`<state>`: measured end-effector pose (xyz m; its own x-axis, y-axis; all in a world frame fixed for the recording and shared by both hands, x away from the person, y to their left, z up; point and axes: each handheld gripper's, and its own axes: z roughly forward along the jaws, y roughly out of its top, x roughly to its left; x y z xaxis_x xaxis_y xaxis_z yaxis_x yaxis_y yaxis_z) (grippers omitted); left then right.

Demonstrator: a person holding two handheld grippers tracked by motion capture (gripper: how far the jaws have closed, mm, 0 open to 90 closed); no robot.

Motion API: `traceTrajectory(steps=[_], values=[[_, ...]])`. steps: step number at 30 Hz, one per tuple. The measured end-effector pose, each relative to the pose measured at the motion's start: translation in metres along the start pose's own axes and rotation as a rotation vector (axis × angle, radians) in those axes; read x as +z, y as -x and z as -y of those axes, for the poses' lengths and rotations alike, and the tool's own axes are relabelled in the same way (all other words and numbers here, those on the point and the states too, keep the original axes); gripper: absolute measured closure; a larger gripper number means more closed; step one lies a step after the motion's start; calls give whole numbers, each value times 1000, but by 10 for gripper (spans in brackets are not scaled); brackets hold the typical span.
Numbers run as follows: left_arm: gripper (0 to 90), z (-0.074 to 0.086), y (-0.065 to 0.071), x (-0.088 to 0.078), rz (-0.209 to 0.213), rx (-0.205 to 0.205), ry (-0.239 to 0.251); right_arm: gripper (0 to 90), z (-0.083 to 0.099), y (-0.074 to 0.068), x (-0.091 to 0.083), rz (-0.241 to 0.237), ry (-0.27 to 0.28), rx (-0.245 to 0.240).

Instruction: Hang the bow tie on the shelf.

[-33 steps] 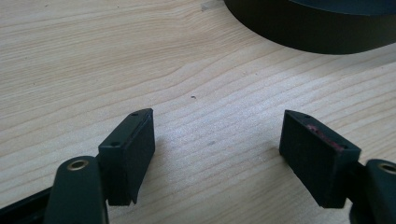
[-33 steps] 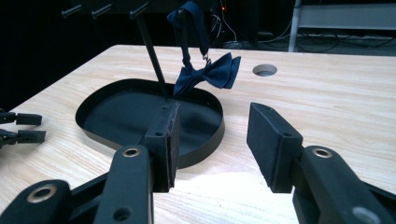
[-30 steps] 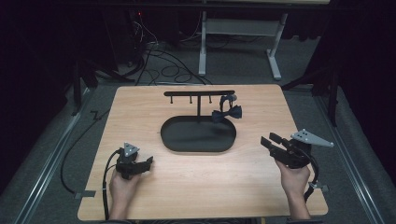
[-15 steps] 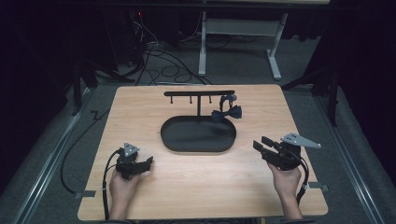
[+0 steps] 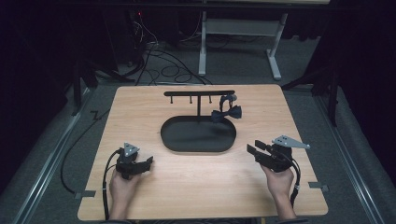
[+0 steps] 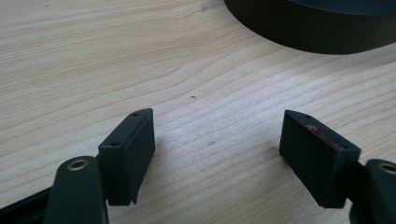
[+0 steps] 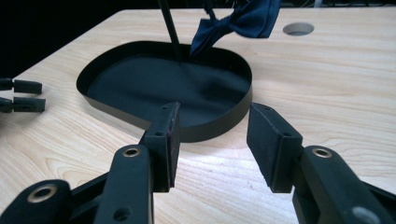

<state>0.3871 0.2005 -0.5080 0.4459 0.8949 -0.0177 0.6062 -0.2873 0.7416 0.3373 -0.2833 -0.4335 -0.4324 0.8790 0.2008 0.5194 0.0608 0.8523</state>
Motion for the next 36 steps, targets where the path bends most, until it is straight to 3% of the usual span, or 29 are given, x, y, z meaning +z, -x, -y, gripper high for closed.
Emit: traceTrajectory(steps=[20, 23, 36], values=[[271, 0, 0, 0, 1, 0, 0, 559, 15, -3, 26, 13, -85, -10], [271, 0, 0, 0, 1, 1, 0, 559, 18, -5, 31, 39, -106, -41], [271, 0, 0, 0, 0, 1, -1, 544, 32, -9, 51, 89, -177, -94]])
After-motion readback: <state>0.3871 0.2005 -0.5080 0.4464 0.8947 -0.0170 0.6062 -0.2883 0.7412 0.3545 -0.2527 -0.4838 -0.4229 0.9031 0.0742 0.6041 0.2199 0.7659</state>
